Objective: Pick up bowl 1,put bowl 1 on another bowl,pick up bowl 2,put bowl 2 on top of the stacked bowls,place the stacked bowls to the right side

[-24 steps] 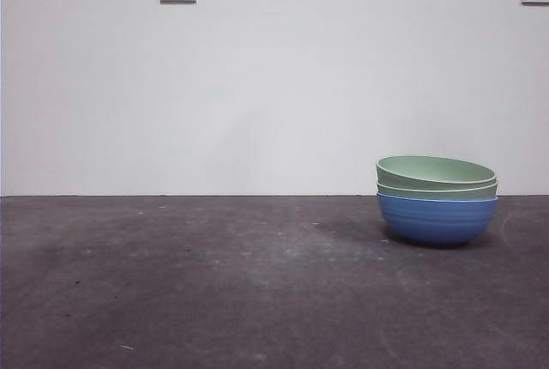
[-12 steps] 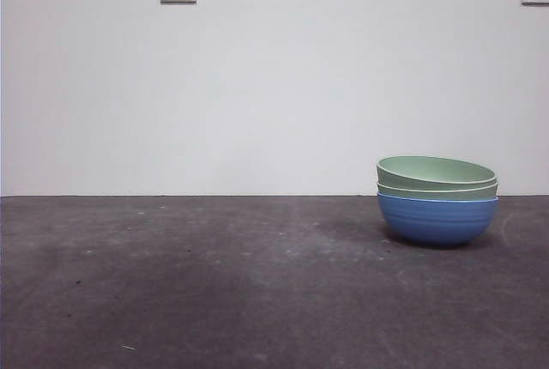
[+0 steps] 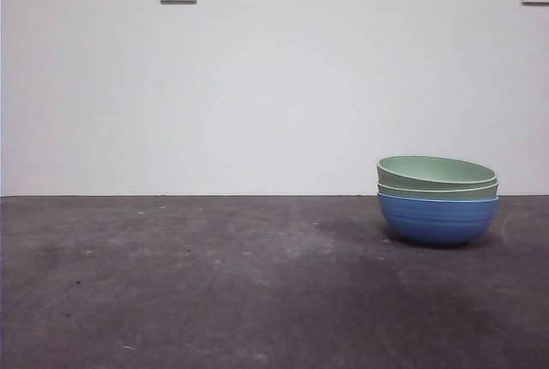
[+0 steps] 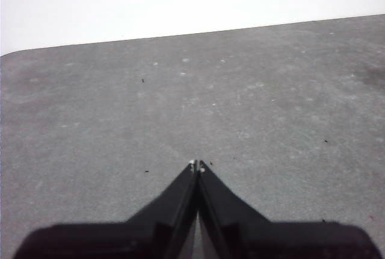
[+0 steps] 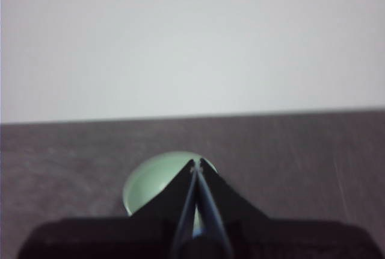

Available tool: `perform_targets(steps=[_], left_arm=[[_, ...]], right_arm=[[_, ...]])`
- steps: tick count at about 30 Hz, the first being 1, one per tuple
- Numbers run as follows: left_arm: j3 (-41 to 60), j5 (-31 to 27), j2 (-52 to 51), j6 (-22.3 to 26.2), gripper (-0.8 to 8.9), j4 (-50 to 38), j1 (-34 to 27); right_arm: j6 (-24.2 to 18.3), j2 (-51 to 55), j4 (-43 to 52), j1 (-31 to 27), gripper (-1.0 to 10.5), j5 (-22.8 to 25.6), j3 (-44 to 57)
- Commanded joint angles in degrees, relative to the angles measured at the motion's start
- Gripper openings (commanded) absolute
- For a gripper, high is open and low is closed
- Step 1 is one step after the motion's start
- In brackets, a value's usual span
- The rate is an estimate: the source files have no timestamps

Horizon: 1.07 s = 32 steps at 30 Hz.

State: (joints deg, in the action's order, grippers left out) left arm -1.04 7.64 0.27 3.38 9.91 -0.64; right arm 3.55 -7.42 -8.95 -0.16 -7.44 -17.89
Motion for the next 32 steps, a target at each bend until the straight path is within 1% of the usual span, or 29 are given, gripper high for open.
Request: perform_targets(steps=[1, 5, 12, 15, 19, 21, 32], left_arm=[[0.9, -0.1, -0.2, -0.4, -0.03, -0.1, -0.2], [0.9, 0.0, -0.2, -0.4, -0.03, -0.1, -0.2], [0.9, -0.1, -0.2, -0.4, -0.03, -0.1, -0.2], [0.9, 0.0, -0.2, -0.4, -0.03, -0.1, -0.2], [0.9, 0.0, -0.2, -0.4, -0.03, -0.1, -0.2], [0.9, -0.1, -0.2, -0.4, -0.03, -0.1, -0.2], [0.9, 0.0, -0.2, -0.4, -0.03, -0.1, -0.2]], right_arm=[[1.0, 3.6, 1.6, -0.3, 0.0, 0.3, 5.7], [1.0, 7.4, 1.7, -0.8, 0.0, 0.4, 11.8], [1.6, 7.3, 1.6, -1.8, 0.0, 0.4, 17.3], [1.1, 7.3, -1.2, -1.8, 0.0, 0.4, 17.6], [-0.5, 7.4, -1.1, -1.8, 0.0, 0.5, 17.6], [0.1, 7.4, -1.0, -1.8, 0.0, 0.3, 17.6], [0.0, 7.3, -0.9, -1.8, 0.0, 0.4, 17.6]])
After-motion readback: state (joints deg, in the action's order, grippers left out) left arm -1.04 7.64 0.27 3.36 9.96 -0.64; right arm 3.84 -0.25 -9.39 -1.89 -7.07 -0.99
